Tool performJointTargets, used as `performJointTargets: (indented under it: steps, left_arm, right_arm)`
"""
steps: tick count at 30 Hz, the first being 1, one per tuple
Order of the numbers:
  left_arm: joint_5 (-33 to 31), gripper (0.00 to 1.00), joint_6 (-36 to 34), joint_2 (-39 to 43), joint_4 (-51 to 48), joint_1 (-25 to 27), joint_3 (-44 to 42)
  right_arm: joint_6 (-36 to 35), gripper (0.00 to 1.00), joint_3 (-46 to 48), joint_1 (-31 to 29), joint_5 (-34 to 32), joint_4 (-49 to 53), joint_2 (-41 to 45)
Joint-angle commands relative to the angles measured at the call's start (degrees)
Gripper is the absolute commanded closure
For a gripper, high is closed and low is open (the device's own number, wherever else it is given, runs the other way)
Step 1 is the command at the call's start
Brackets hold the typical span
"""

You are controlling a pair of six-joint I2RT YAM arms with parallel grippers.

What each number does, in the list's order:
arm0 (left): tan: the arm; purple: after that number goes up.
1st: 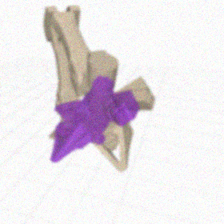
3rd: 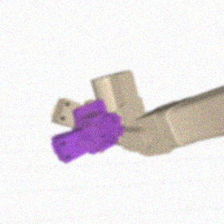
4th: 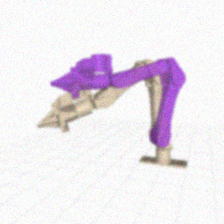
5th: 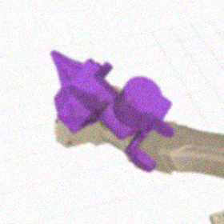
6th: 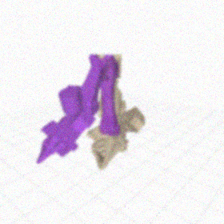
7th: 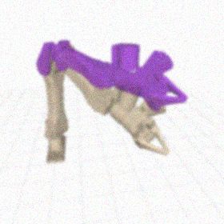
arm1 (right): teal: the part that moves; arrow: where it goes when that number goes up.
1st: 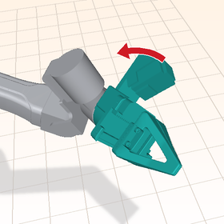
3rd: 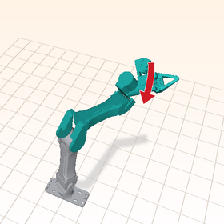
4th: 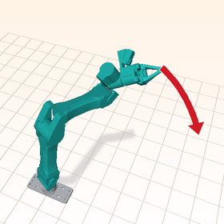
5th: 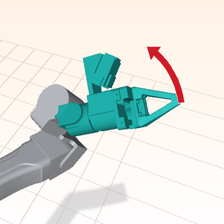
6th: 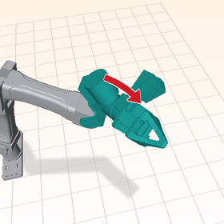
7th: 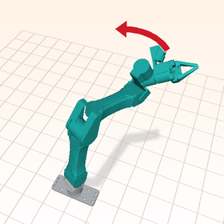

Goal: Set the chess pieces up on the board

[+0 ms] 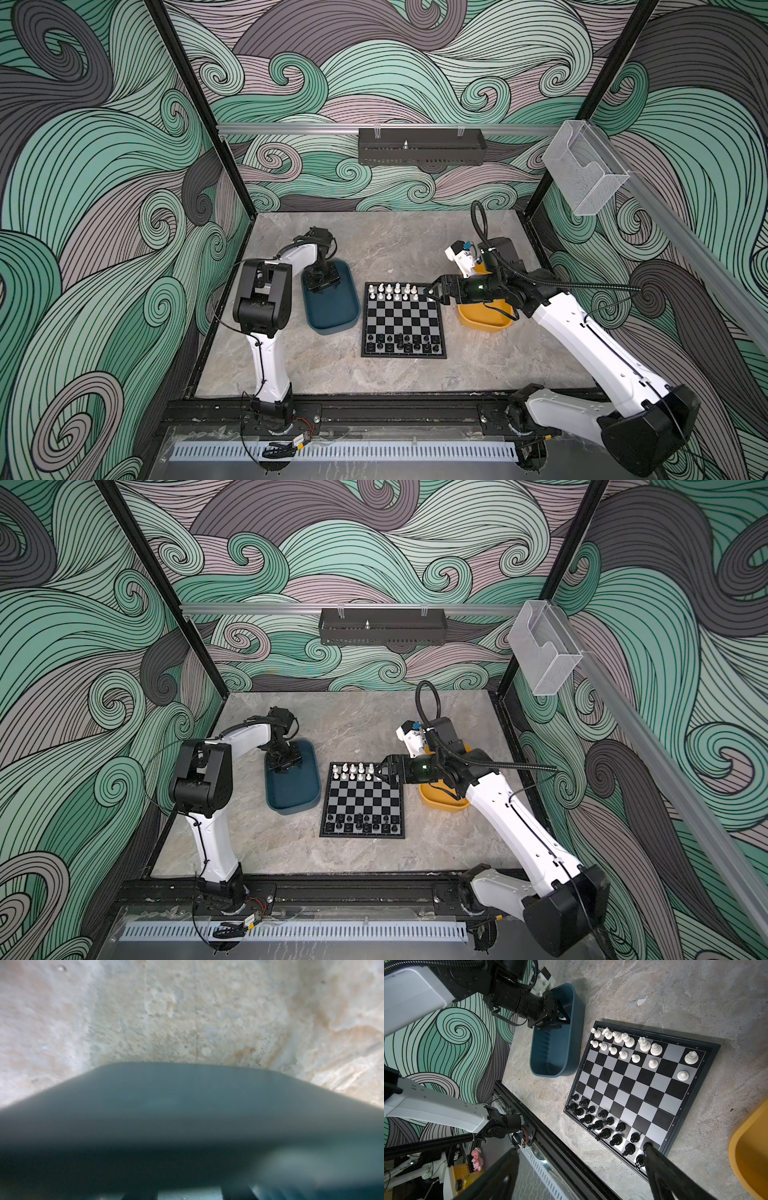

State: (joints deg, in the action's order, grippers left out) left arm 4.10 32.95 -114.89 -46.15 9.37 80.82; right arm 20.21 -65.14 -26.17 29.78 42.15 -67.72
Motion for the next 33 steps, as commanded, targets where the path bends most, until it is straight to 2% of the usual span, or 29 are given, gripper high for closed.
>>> performJointTargets:
  steps: [1,3,14,20,24,33]
  left_arm:
    - [0.2,0.51,5.5,0.6,-1.5,-1.3,-1.6]
    - [1.6,0.51,7.6,0.1,0.0,-2.0,-1.1]
    - [-0.6,0.53,15.6,-0.5,3.9,-4.2,-0.9]
    - [-1.0,0.52,15.7,-2.5,3.8,-4.6,3.4]
    - [-2.2,0.59,16.6,-3.8,1.9,-4.5,5.0]
    - [-3.6,0.64,18.5,-3.9,1.3,-4.6,4.3]
  right_arm:
    - [0.3,0.05,0.7,0.4,1.1,-0.9,0.2]
    - [0.3,0.05,0.7,0.3,1.3,-0.9,0.1]
    - [0.2,0.05,1.1,0.3,2.5,-1.5,-0.1]
    - [0.0,0.05,1.4,0.3,2.7,-1.5,0.0]
    - [-0.2,0.04,1.7,0.3,2.1,-1.4,0.6]
    - [-0.4,0.01,1.8,0.4,2.3,-1.2,1.4]
